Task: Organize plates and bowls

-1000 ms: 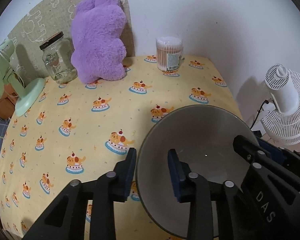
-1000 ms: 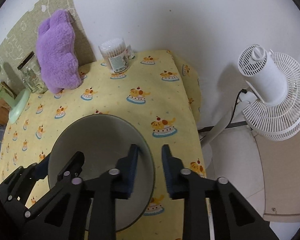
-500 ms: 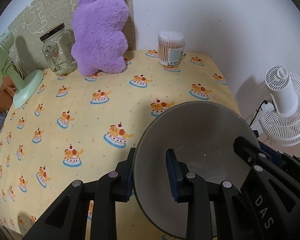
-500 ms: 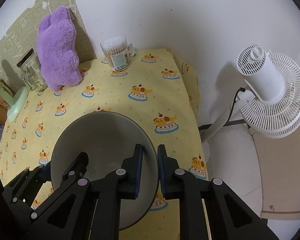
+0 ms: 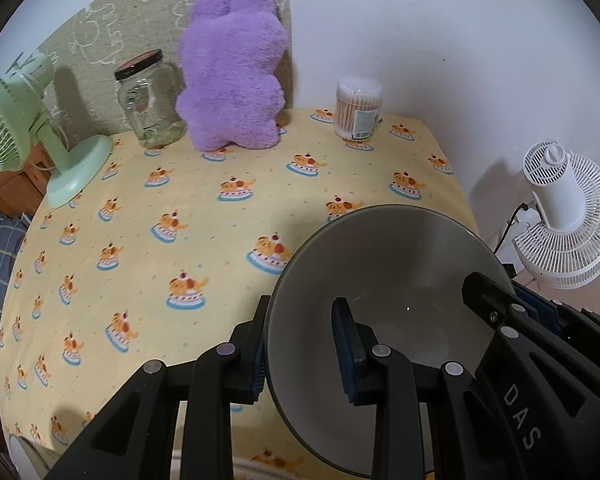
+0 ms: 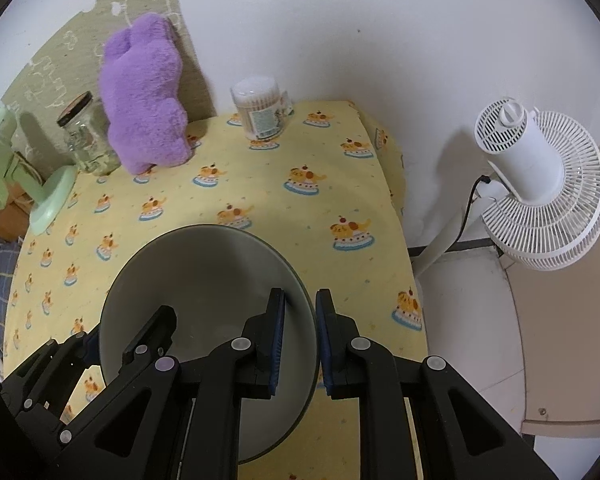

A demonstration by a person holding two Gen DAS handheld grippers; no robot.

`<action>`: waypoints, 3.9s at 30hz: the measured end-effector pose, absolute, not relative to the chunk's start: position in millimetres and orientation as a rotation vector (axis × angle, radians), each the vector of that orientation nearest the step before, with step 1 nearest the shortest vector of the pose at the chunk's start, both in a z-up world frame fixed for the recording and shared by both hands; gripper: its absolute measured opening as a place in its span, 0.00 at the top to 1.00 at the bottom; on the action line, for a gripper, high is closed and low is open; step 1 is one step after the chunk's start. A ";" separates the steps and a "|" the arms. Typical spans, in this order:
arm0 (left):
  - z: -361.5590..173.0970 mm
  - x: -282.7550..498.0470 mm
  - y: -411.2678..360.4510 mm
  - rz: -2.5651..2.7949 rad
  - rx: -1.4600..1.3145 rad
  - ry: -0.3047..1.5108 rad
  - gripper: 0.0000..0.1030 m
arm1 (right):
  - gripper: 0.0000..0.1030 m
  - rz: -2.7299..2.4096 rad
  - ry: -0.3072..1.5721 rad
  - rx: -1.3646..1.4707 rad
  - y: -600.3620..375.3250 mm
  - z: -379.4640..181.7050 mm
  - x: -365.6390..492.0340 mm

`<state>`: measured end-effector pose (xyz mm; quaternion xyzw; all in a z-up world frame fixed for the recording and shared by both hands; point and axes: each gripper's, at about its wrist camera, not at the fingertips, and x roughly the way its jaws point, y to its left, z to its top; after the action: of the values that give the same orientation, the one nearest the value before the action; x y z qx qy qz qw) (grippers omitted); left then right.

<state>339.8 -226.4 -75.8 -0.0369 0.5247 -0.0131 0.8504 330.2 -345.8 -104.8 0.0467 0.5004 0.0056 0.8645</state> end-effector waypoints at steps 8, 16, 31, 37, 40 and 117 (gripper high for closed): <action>-53.2 309.9 -199.3 -0.019 -0.108 1.069 0.74 | 0.81 0.022 1.018 0.074 -321.3 -79.3 300.3; -34.9 274.4 -160.2 -0.019 -0.139 1.037 0.74 | 0.81 0.019 0.995 0.047 -284.5 -57.9 266.0; -5.9 209.7 -72.5 -0.017 -0.145 1.005 0.74 | 0.81 0.011 0.965 0.054 -200.9 -25.4 192.1; 2.4 186.3 -38.5 -0.021 -0.138 0.993 0.74 | 0.81 0.010 0.947 0.050 -166.2 -15.6 165.2; 3.3 175.1 -22.8 -0.022 -0.132 0.993 0.74 | 0.81 0.011 0.946 0.050 -150.4 -14.2 154.1; -58.3 127.1 37.5 -0.021 -0.088 1.120 0.31 | 0.45 0.217 1.166 0.139 -110.7 -89.2 126.9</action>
<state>127.1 37.5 -58.3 -0.0418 0.5311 -0.0102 0.8462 126.9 -110.7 -89.2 0.0652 0.5491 0.1024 0.8269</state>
